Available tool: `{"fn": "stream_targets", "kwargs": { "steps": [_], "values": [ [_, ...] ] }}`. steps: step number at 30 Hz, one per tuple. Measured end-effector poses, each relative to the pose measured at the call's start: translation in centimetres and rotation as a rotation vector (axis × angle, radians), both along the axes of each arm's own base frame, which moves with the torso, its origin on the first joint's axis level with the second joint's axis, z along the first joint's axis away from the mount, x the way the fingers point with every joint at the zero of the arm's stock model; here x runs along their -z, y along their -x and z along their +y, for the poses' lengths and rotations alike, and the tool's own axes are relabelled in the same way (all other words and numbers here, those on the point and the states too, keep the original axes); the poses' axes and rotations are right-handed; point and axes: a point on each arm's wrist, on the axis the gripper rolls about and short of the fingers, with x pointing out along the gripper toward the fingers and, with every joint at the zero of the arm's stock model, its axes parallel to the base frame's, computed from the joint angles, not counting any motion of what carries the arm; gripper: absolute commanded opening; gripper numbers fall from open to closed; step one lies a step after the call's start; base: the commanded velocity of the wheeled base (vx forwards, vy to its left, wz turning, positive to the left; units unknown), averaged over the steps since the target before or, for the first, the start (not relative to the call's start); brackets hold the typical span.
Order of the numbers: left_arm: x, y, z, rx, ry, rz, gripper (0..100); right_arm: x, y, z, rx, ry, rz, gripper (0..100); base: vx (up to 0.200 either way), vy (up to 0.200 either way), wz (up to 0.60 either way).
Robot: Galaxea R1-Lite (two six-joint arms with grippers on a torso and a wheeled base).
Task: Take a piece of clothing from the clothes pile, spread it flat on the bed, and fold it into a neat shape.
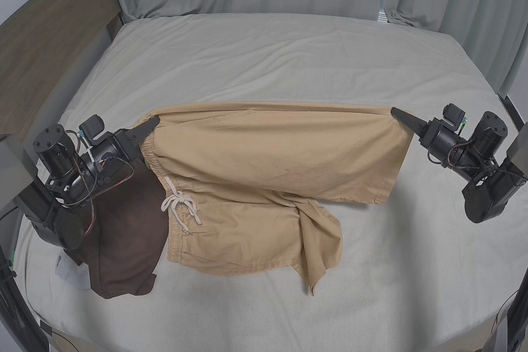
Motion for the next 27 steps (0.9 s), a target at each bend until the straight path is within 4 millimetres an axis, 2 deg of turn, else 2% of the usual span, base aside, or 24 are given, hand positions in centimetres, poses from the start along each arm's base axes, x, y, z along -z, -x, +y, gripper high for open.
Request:
{"fn": "stream_targets", "kwargs": {
  "steps": [27],
  "values": [
    [2.6, -6.1, -0.1, -0.026, 0.098, 0.021, 0, 3.0, -6.5, -0.2, 0.043, -0.037, -0.008, 0, 0.000, 0.000, 0.00]
  ]
}}
